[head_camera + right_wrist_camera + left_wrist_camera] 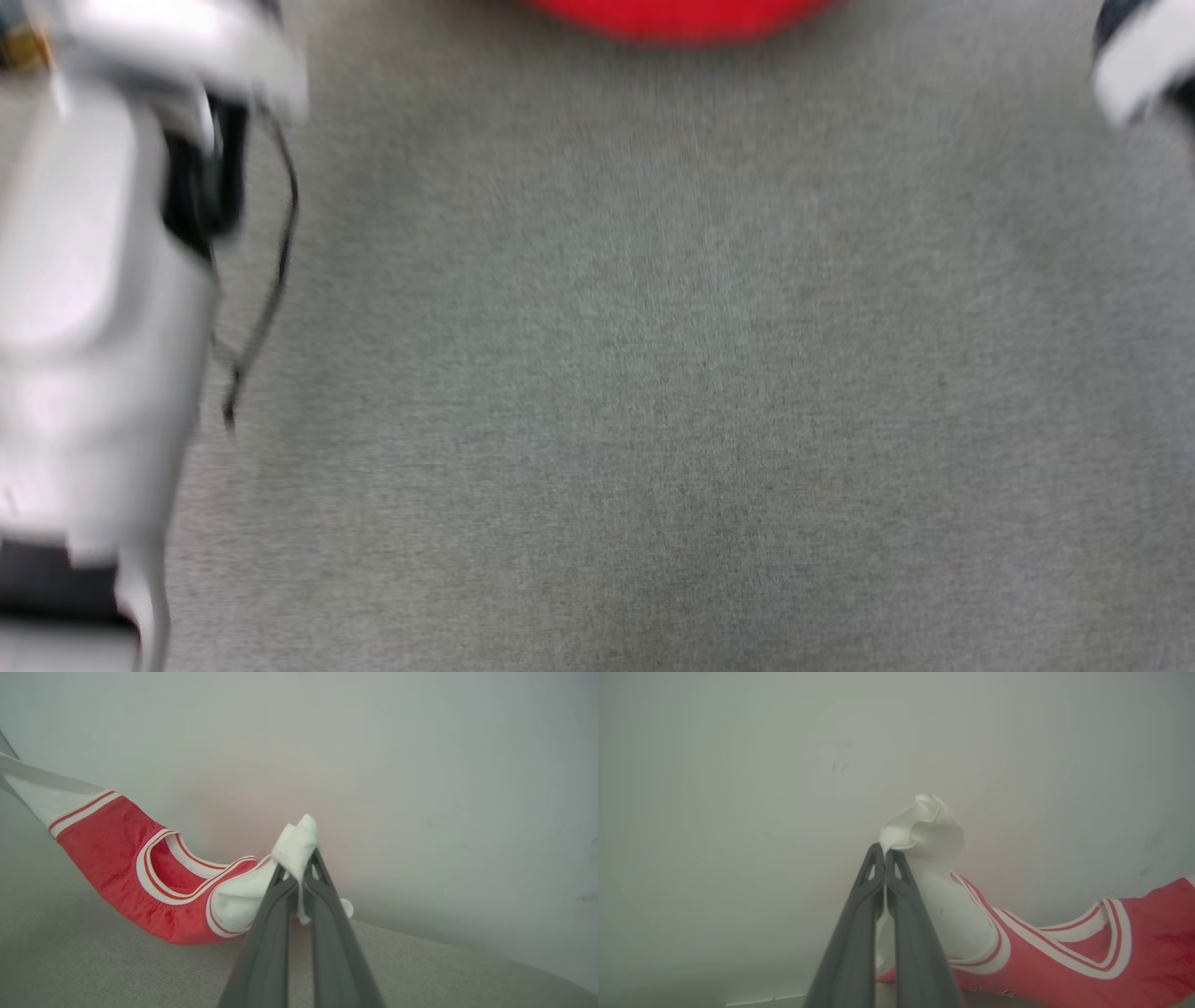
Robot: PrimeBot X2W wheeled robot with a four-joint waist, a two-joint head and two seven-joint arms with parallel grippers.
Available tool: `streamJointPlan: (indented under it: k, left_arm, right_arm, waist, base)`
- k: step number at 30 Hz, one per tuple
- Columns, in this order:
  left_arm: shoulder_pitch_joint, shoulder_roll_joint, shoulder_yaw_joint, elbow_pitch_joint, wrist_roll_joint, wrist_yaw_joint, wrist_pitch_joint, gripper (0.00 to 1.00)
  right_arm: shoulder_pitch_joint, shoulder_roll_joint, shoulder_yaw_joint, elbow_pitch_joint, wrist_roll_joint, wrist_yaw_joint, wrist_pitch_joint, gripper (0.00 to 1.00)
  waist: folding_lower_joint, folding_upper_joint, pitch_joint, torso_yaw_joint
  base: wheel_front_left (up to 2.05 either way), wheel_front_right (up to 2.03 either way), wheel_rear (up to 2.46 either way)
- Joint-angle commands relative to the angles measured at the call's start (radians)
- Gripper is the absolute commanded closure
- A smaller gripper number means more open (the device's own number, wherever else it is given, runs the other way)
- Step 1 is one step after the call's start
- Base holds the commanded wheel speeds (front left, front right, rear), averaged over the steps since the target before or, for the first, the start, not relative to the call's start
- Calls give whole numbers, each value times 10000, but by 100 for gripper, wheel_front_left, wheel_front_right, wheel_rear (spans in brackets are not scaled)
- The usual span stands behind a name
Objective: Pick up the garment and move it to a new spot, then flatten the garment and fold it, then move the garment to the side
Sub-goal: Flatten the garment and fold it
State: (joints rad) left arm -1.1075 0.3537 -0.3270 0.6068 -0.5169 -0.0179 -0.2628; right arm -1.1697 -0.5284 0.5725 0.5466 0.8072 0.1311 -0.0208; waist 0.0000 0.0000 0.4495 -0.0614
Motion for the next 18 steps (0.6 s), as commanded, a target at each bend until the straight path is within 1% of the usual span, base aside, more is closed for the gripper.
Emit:
streamJointPlan:
  k: [1,4,6,11,14,17,18]
  left_arm:
    - [1066,57,232,-437,227,-46,-24,100]
    - [2773,-29,298,-1138,624,-176,-26,100]
    - [3728,-28,427,-1569,710,-224,-27,100]
    - [6109,-192,607,-2335,640,-318,-26,100]
    - [7306,-186,746,-2831,678,-203,-26,100]
    - [8652,-187,833,-3216,674,4,-26,100]
    - [9022,-136,830,-3351,739,86,-26,100]
  right_arm:
    - [820,-274,92,-222,86,-8,-245,100]
    - [2264,-499,179,-599,301,-7,-440,100]
    - [3068,-664,64,-854,385,-7,-555,100]
    - [5498,-698,-300,-1221,487,-7,-630,100]
    - [6924,-508,-697,-1448,549,-5,-569,100]
    - [8230,-364,-1127,-1607,242,-7,-473,100]
    - [8691,-206,-1310,-1699,253,-5,-393,100]
  waist:
    - [0,0,-839,150]
    - [0,0,-1440,192]
    - [0,0,-1711,213]
    - [0,0,-2533,280]
    - [0,0,-2902,270]
    - [0,0,-3281,191]
    - [0,0,-3393,184]
  base:
    - [0,0,0]
    - [0,0,0]
    - [0,0,0]
    - [0,0,0]
    - [0,0,0]
    - [0,0,0]
    - [0,0,0]
